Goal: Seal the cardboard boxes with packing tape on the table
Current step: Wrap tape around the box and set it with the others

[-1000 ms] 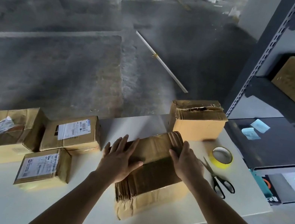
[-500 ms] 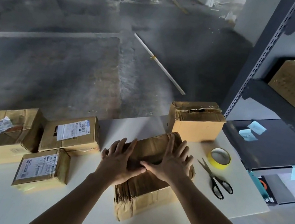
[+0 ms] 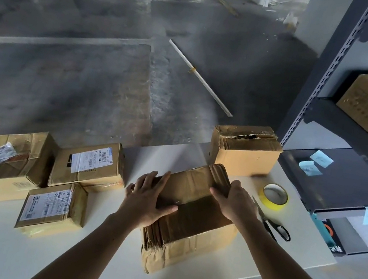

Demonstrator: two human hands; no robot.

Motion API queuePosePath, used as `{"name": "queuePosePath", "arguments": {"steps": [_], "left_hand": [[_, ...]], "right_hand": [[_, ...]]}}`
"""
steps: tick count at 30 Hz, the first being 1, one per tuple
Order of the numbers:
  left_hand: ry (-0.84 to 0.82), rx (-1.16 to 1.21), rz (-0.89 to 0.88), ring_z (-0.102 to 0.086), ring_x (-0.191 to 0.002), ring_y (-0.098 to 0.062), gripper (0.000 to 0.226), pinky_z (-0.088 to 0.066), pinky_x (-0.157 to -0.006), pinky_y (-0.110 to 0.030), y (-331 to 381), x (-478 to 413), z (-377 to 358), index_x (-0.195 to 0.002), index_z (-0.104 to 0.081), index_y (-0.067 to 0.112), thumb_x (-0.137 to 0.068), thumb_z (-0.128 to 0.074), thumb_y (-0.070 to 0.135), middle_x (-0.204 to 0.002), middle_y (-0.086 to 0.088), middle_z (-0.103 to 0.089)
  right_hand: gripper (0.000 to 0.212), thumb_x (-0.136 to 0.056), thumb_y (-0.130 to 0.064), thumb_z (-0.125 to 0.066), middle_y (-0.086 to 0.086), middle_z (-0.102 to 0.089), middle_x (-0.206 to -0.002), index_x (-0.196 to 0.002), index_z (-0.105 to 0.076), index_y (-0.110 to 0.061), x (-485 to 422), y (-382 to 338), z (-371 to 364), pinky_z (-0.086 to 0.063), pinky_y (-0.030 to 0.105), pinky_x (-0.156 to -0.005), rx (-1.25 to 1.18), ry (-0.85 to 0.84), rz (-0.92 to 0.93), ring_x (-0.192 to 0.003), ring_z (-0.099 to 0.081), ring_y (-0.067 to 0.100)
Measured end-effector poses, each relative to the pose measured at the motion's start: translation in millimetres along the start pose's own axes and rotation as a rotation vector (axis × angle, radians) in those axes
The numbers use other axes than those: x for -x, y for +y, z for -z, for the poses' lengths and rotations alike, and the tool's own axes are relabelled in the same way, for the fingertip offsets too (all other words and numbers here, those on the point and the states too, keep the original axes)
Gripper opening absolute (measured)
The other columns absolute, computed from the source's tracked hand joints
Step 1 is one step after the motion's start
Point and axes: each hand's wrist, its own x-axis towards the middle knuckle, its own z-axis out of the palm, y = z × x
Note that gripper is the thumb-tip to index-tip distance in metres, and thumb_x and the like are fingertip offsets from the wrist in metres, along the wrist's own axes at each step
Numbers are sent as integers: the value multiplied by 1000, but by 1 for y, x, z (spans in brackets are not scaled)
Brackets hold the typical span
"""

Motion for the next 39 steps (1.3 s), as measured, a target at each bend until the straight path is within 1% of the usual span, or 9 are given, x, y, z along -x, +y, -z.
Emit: {"name": "queuePosePath", "arguments": {"steps": [7, 10, 12, 15, 18, 24, 32, 37, 39], "left_hand": [[0, 13, -15, -3, -149, -28, 84, -18, -117, -54, -3, -1, -2, -155, 7, 40, -90, -34, 73, -162, 1, -3], [2, 12, -14, -5, -149, -28, 80, -18, -117, -53, -3, -1, -2, -155, 7, 39, -92, -31, 71, -162, 1, -5], [-9, 11, -9, -4, -149, -28, 78, -17, -118, -53, -2, -1, -1, -155, 8, 40, -93, -29, 69, -161, 1, -4], [-7, 10, -4, -3, -149, -27, 78, -16, -118, -53, -1, 0, 0, -154, 8, 41, -91, -26, 72, -161, 2, -5], [3, 6, 1, -5, -148, -26, 89, -18, -118, -52, 0, 0, -2, -154, 8, 42, -83, -30, 81, -159, 2, -8], [24, 6, -5, -10, -146, -24, 107, -19, -117, -51, -1, 1, -2, -153, 6, 43, -68, -35, 94, -157, 5, -11], [45, 0, -6, -11, -146, -24, 112, -21, -116, -52, -3, 0, -5, -152, 7, 44, -56, -8, 100, -157, 3, -12], [44, -20, -1, -10, -145, -25, 112, -21, -116, -51, -2, 1, -5, -152, 10, 44, -55, -2, 99, -157, 4, -10], [43, -23, 0, -10, -145, -25, 113, -21, -116, -51, -2, 0, -6, -152, 9, 44, -54, -2, 100, -157, 4, -10]], "right_hand": [[50, -105, -47, -28, 11, -69, -107, -113, -57, -8, 5, 3, 0, -43, 31, -72, 111, 120, 105, -98, -65, 27], [49, -106, -44, -27, 13, -70, -106, -111, -58, -7, 6, 6, 1, -50, 35, -75, 25, 119, 91, -92, -66, 28], [52, -102, -56, -30, 9, -69, -107, -115, -53, -10, 8, 7, 0, -53, 38, -80, -15, 74, 78, -91, -65, 26], [80, -83, -81, -41, 6, -62, -115, -127, -41, -14, 14, 4, -4, -51, 42, -90, -3, 6, 44, -109, -62, 30], [93, -74, -87, -46, 8, -61, -119, -129, -44, -12, 11, 1, -6, -51, 41, -91, 0, 15, -15, -114, -61, 30], [66, -92, -70, -42, 3, -63, -83, -103, -62, -8, -2, 9, -9, -50, 30, -64, -61, 89, 10, -75, -62, 21], [59, -105, -48, -24, 15, -70, -100, -107, -64, -5, -4, 12, -7, -44, 32, -67, 4, 109, 72, -90, -66, 28], [76, -83, -84, -36, 3, -64, -92, -104, -57, -14, 6, 12, -12, -55, 35, -77, -81, 26, 12, -91, -67, 25], [80, -76, -87, -45, 0, -61, -90, -104, -55, -13, 5, 11, -11, -55, 32, -77, -51, 16, 13, -91, -66, 23]]}}
